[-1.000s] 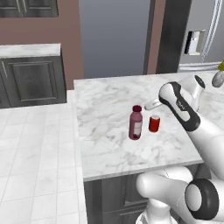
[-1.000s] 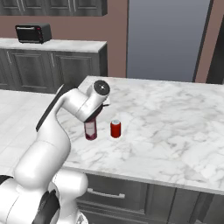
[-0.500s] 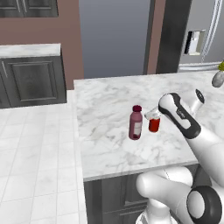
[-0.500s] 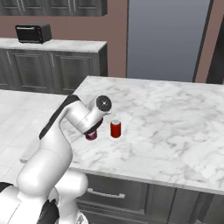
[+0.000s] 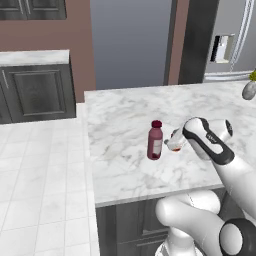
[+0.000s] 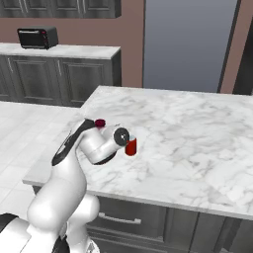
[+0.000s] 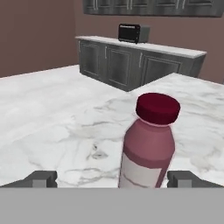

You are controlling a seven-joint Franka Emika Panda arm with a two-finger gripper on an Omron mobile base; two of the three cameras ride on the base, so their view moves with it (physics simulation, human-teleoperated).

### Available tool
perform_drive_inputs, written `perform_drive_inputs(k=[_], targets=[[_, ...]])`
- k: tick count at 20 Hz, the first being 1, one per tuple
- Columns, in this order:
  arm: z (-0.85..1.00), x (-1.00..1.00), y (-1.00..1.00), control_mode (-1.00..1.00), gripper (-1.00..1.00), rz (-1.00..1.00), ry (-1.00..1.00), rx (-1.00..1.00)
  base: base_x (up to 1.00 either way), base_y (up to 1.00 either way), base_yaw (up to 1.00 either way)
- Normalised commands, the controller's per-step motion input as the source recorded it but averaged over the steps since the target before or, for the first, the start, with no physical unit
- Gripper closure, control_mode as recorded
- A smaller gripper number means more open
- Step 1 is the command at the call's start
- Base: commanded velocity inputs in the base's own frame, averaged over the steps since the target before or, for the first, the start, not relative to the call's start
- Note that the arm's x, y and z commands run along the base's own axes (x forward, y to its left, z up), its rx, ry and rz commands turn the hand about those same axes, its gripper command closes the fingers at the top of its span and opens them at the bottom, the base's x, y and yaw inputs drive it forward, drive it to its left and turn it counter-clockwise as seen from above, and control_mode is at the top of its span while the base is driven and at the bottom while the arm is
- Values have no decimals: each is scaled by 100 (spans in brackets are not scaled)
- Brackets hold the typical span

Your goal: Pick the juice, can from the counter and place them in the open cabinet.

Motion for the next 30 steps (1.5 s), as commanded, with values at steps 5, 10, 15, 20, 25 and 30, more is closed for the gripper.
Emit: perform_drive_inputs(k=[5,10,15,20,25,30], targets=[[0,3,-15,-100,-100,12,-16,1,0,0,0],[0,0,-10,-100,-100,10,-6,0,0,0,0],[0,6,-1,-100,-100,3,3,0,0,0,0],[-6,30,-9,-100,-100,0,3,0,0,0,0],[-16,28,-22,-100,-100,0,0,0,0,0,0],[-12,19,-15,-100,-100,0,0,0,0,0,0]])
